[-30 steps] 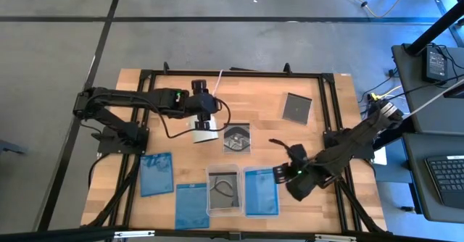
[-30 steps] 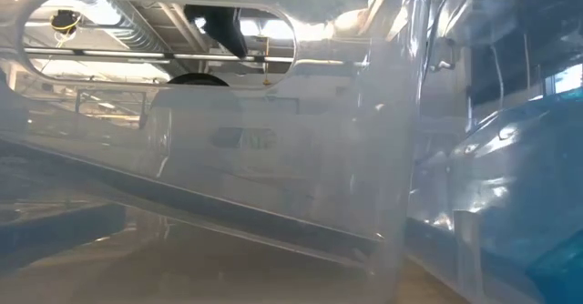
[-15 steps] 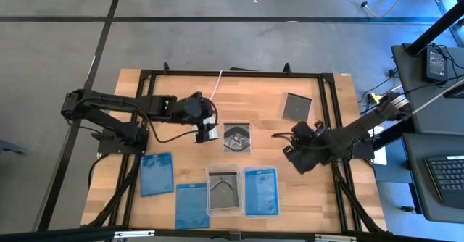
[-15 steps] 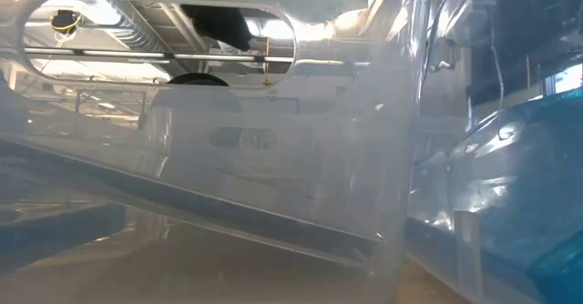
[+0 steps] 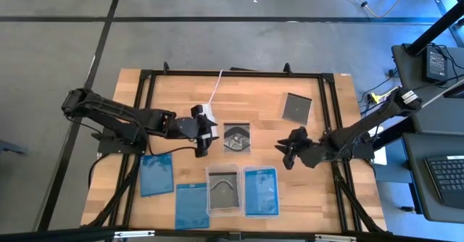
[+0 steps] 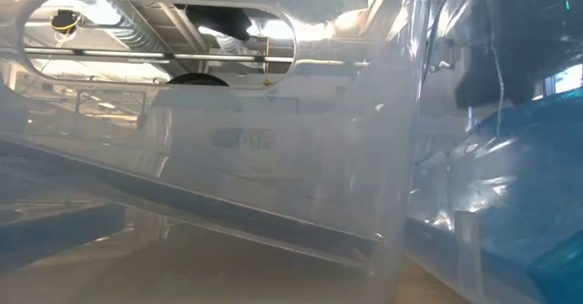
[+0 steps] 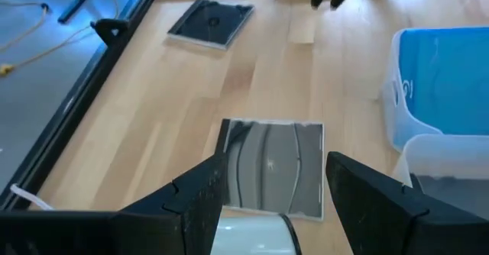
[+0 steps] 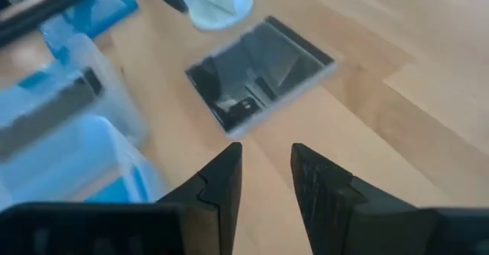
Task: Pick & place jewel cases by type
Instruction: Put the top blue cd case into the right transparent bin
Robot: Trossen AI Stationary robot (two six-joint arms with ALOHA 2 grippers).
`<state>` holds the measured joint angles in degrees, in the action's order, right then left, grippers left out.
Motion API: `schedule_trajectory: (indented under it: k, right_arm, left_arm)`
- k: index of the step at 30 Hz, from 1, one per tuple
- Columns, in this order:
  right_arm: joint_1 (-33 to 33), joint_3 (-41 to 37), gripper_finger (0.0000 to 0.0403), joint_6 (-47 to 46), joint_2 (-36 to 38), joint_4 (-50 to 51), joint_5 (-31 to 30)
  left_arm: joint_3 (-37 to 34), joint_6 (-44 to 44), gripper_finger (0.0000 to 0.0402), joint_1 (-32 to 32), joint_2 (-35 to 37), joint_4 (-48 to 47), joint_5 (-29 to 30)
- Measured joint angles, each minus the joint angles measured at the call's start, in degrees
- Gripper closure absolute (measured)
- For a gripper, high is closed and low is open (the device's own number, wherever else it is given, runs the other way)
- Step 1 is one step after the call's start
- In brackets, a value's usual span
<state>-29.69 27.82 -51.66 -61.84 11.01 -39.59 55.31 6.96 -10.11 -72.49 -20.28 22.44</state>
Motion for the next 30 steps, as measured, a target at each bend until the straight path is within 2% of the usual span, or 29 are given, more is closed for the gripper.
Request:
schedule_trajectory:
  k: [5,9,13,15,18,24,30]
  right_arm:
    - [0.58,-4.82,0.0284,1.35,0.0,-1.82,-0.23]
    - [1.68,-6.14,0.0284,2.22,0.0,-1.74,-3.79]
    - [3.39,-6.17,0.0284,10.94,0.0,-2.61,-8.27]
    - [4.41,-6.17,0.0284,14.69,0.0,-3.83,-10.43]
    - [5.56,-6.15,0.0284,16.13,0.0,-4.94,-9.04]
    - [7.31,-6.15,0.0284,21.08,0.0,-5.89,-7.47]
    - [10.23,-6.13,0.0284,32.85,0.13,-12.03,-7.39]
  left_arm:
    - [0.0,3.43,0.018,0.0,0.0,-2.52,0.02]
    - [0.0,5.81,0.018,0.0,0.0,-4.18,0.0]
    - [0.0,6.39,0.018,0.0,0.0,-4.38,-0.9]
    - [0.0,9.53,0.018,0.0,0.0,-4.4,-2.07]
    - [0.0,15.59,0.018,-0.07,0.0,-5.8,-4.84]
    - [0.15,20.15,0.018,-2.6,0.0,-20.63,-8.9]
    - [0.02,36.88,0.018,-5.59,0.56,-36.47,-14.01]
